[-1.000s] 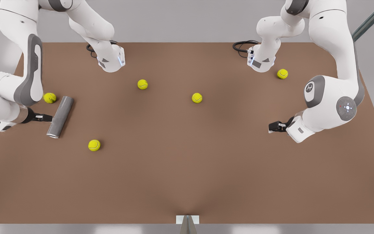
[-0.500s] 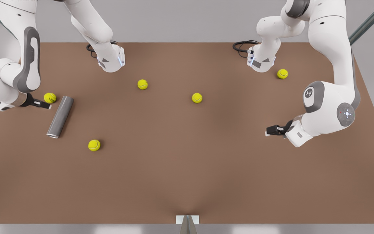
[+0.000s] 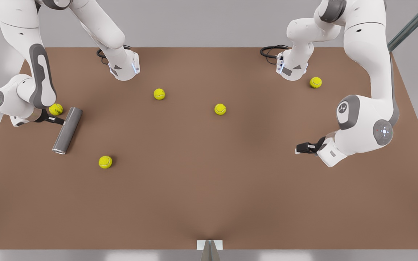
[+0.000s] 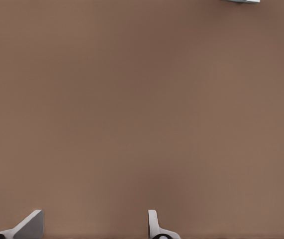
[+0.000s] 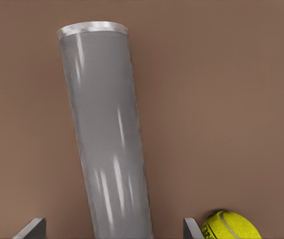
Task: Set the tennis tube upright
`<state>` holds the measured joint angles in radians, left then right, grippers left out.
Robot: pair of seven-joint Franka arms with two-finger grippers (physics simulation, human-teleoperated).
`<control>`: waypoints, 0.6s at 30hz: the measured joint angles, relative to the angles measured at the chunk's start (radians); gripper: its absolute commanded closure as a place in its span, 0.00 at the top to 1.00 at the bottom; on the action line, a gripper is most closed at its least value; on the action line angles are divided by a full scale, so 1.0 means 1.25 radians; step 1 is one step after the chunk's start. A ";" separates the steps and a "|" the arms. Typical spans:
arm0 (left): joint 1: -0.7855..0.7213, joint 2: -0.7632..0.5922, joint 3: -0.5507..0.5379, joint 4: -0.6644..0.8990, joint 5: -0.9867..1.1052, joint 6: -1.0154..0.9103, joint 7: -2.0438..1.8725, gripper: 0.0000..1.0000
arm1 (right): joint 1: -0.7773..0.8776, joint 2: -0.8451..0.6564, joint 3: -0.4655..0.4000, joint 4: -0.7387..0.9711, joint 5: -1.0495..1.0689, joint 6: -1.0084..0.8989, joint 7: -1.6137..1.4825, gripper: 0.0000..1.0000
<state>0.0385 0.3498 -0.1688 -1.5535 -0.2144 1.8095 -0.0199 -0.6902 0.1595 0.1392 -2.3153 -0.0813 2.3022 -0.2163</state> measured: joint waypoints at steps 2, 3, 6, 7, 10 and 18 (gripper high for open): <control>0.000 0.003 -0.001 0.000 0.000 0.001 -0.001 1.00 | -0.009 0.007 0.000 -0.007 0.000 0.009 0.000 1.00; 0.001 0.005 -0.001 0.000 0.000 0.004 -0.001 1.00 | -0.015 0.010 0.000 -0.012 0.000 0.021 0.000 1.00; 0.001 0.008 -0.001 0.000 0.000 0.010 -0.001 1.00 | -0.014 0.026 0.000 -0.017 0.000 0.067 0.003 1.00; 0.001 0.013 0.000 0.001 0.000 0.011 0.000 1.00 | -0.013 0.036 0.000 -0.017 0.001 0.088 0.011 1.00; 0.002 0.013 0.000 0.001 0.000 0.012 -0.001 1.00 | -0.004 0.056 0.000 -0.014 0.005 0.115 0.015 1.00; 0.004 0.024 0.000 0.000 0.000 0.024 -0.001 1.00 | 0.000 0.079 0.021 -0.016 0.051 0.138 0.046 1.00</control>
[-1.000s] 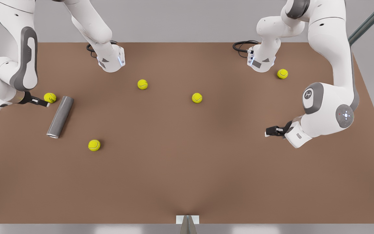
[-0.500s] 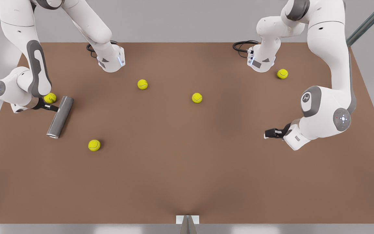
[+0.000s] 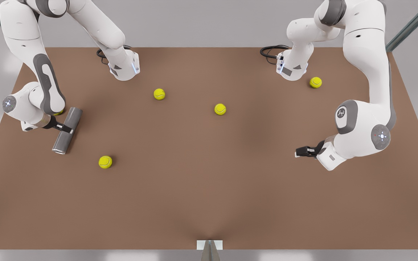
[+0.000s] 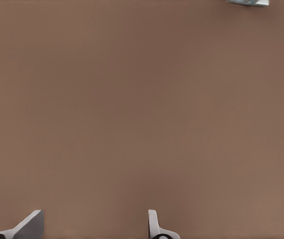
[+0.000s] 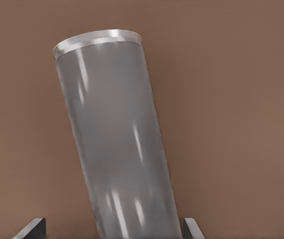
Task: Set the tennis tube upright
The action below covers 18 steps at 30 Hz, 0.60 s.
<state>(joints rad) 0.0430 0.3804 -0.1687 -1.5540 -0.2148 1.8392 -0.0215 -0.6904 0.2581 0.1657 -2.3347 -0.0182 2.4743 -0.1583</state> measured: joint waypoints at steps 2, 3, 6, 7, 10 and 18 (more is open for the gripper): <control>0.000 0.001 0.000 0.000 0.000 0.000 0.000 1.00 | -0.001 -0.004 0.000 0.000 -0.010 -0.001 -0.022 1.00; -0.001 0.001 0.000 0.000 0.000 0.000 0.000 1.00 | 0.000 -0.002 0.000 0.001 -0.013 -0.001 -0.032 1.00; 0.000 0.000 0.000 0.000 0.000 -0.001 0.000 1.00 | 0.003 0.001 0.001 0.002 -0.047 0.004 -0.034 1.00; 0.001 0.000 0.000 0.000 0.000 -0.001 0.001 1.00 | 0.004 0.002 0.002 -0.001 -0.052 0.015 -0.034 1.00; 0.000 0.002 0.000 0.000 0.000 0.000 0.000 1.00 | -0.004 0.008 0.002 -0.001 -0.099 0.017 -0.034 1.00; 0.000 0.005 0.000 0.002 0.000 -0.002 -0.001 1.00 | -0.024 0.011 0.009 -0.044 -0.134 0.107 -0.015 1.00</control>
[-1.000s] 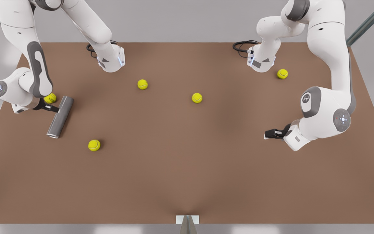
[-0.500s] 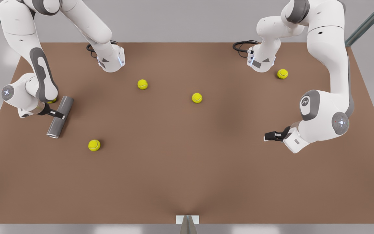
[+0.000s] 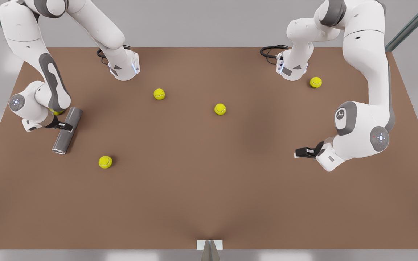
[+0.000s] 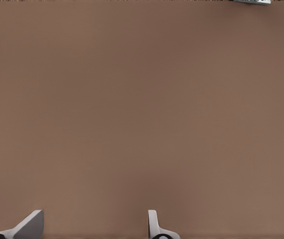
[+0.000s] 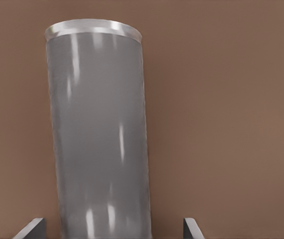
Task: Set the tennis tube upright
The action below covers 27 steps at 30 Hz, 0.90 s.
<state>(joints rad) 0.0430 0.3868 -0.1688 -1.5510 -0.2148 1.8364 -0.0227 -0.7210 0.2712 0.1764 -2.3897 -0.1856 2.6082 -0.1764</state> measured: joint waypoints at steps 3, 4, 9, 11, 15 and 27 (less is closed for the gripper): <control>-0.005 -0.010 -0.001 0.005 0.000 -0.004 -0.011 1.00 | -0.001 0.018 0.000 0.000 0.000 0.016 0.000 1.00; -0.001 -0.012 -0.001 0.005 0.000 -0.006 -0.011 1.00 | -0.001 0.026 0.000 0.000 0.000 0.024 0.000 1.00; -0.004 -0.008 0.000 0.004 0.000 0.001 -0.012 1.00 | -0.001 0.035 -0.001 0.000 0.000 0.031 0.001 1.00; -0.001 -0.007 -0.001 0.005 0.001 0.005 -0.011 1.00 | -0.001 0.038 0.000 -0.005 0.000 0.036 0.001 1.00; 0.002 -0.029 0.000 0.005 0.002 -0.030 -0.006 1.00 | 0.000 0.043 0.000 -0.014 0.000 0.049 0.001 0.98; 0.000 -0.053 0.000 0.005 0.004 -0.047 0.001 1.00 | 0.001 0.038 0.000 -0.026 0.000 0.055 0.001 0.80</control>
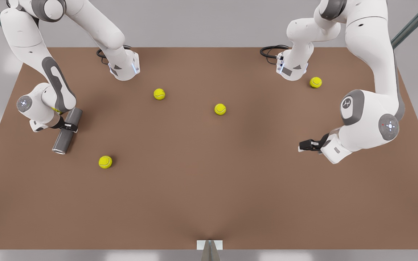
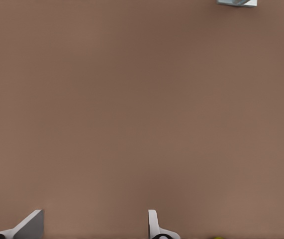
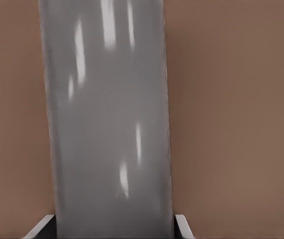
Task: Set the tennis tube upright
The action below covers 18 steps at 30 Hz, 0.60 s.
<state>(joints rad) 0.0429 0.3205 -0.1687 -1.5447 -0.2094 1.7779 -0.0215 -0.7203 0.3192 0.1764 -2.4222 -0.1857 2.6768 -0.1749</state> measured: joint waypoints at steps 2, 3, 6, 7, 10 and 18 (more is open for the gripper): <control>0.004 -0.001 0.000 -0.001 -0.001 -0.002 0.001 1.00 | 0.001 0.000 0.000 -0.001 0.000 0.000 0.000 0.80; 0.003 0.000 0.000 -0.001 -0.002 -0.002 0.000 1.00 | 0.001 0.001 0.000 -0.001 0.000 0.000 0.000 0.80; 0.004 0.000 0.000 -0.001 -0.003 -0.001 0.000 1.00 | 0.002 0.000 0.000 -0.001 0.000 0.001 -0.001 0.79; 0.005 -0.001 0.000 -0.001 -0.004 -0.002 0.000 1.00 | 0.002 0.000 0.000 -0.001 0.000 0.001 0.000 0.78; 0.006 -0.005 0.001 0.000 -0.004 -0.004 0.001 1.00 | 0.001 0.001 0.000 -0.001 0.000 0.000 -0.001 0.77; 0.004 -0.004 0.000 0.000 -0.003 -0.004 0.000 1.00 | -0.001 0.001 0.006 -0.002 0.001 -0.001 -0.002 0.76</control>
<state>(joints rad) 0.0475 0.3161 -0.1686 -1.5449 -0.2129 1.7733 -0.0215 -0.7210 0.3206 0.1842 -2.4252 -0.1849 2.6761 -0.1770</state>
